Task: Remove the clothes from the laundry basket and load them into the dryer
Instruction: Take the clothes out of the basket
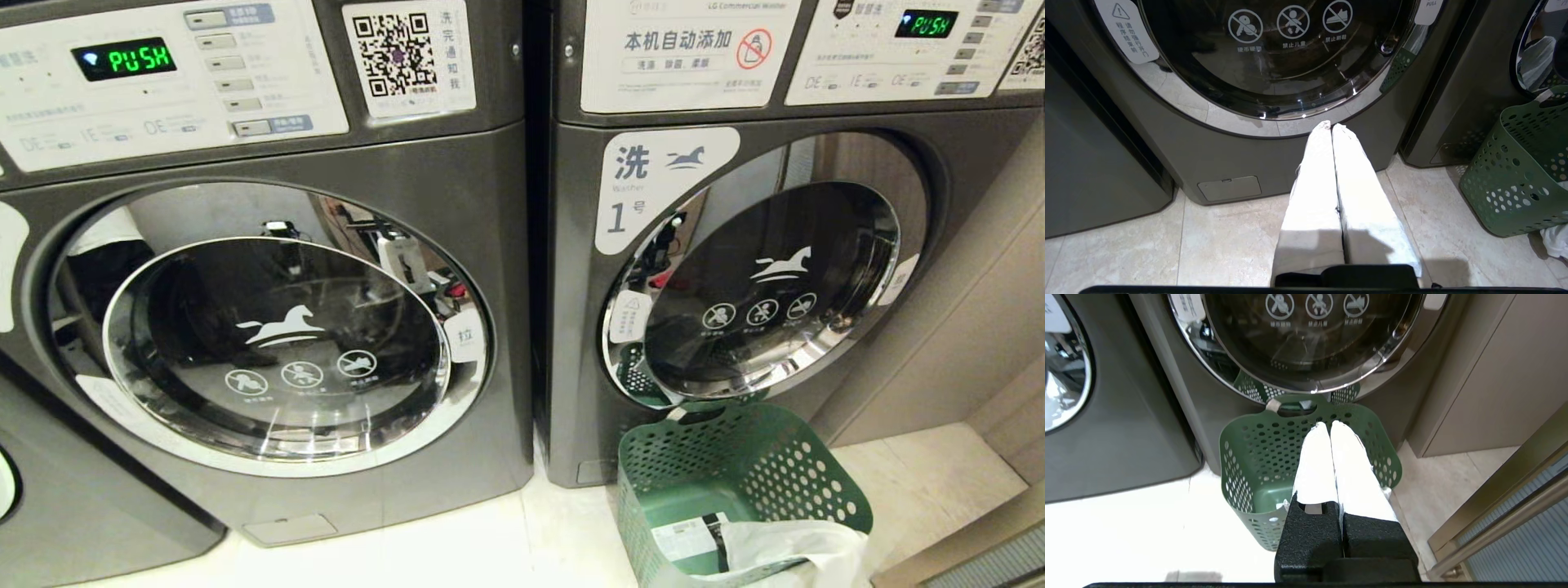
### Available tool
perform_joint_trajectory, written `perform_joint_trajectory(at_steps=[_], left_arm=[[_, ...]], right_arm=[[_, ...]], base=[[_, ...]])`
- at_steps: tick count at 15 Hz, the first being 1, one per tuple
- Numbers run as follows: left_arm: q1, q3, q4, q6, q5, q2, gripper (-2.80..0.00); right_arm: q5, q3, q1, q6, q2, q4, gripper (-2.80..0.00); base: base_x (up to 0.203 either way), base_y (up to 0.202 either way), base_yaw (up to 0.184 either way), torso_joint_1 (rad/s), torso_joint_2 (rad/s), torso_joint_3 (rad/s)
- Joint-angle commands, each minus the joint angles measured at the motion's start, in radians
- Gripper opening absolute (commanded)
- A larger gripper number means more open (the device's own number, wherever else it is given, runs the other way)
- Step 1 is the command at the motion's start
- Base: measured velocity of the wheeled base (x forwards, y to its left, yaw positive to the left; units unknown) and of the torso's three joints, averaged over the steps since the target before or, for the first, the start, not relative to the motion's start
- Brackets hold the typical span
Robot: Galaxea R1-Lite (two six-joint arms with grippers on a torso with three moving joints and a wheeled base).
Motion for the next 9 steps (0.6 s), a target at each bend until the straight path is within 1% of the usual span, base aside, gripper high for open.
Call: perform_joint_trajectory(at_steps=[1,9], left_arm=[[0.0,0.002,0.0,0.0,0.0,-0.002,-2.8],[0.0,0.002,0.0,0.0,0.0,-0.002,-2.8]], right_arm=[[0.0,0.018,0.0,0.0,0.0,-0.001,-2.8],[0.0,0.018,0.0,0.001,0.0,-0.001,-2.8]], base=[[0.0,0.0,0.0,-0.002,0.0,-0.198],[0.0,0.0,0.0,0.003,0.0,-0.198]])
